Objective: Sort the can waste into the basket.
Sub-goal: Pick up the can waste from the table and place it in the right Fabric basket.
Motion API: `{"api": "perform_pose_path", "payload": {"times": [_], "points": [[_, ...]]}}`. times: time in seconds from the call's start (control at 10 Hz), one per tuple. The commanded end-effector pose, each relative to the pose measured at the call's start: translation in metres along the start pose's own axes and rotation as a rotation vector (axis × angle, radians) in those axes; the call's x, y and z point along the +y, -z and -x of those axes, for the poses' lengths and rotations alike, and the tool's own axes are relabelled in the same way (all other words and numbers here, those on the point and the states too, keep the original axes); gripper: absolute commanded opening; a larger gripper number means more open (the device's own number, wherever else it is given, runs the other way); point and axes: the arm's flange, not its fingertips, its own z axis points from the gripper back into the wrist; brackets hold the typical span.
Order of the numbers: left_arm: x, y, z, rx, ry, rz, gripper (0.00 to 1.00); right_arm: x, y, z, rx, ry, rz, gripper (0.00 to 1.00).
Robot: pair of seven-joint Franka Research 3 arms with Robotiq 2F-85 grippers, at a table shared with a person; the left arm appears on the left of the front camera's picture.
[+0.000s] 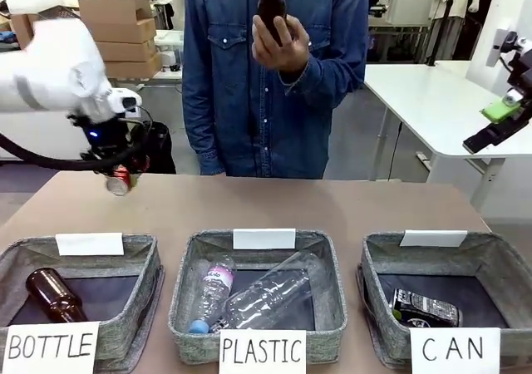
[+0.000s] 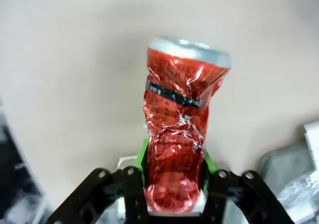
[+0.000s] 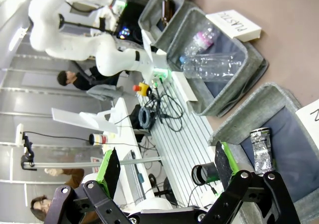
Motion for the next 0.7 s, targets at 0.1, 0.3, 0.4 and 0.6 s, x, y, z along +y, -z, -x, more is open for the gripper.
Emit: {"api": "perform_pose_path", "payload": {"times": [0.1, 0.3, 0.4, 0.6], "points": [[0.036, -0.096, 0.127, -0.019, 0.411, 0.325, 0.00, -0.001, -0.002, 0.002, 0.013, -0.014, 0.004, 1.00], [0.051, -0.111, 0.180, 0.028, 0.541, 0.352, 0.00, -0.001, -0.002, 0.002, 0.013, -0.014, 0.004, 1.00], [0.046, -0.105, 0.197, -0.015, 0.405, 0.203, 0.00, -0.001, -0.002, 0.002, 0.013, -0.014, 0.004, 1.00], [0.034, -0.119, 0.171, -0.065, 0.485, 0.352, 0.00, -0.001, -0.002, 0.002, 0.013, -0.014, 0.004, 1.00]]}}
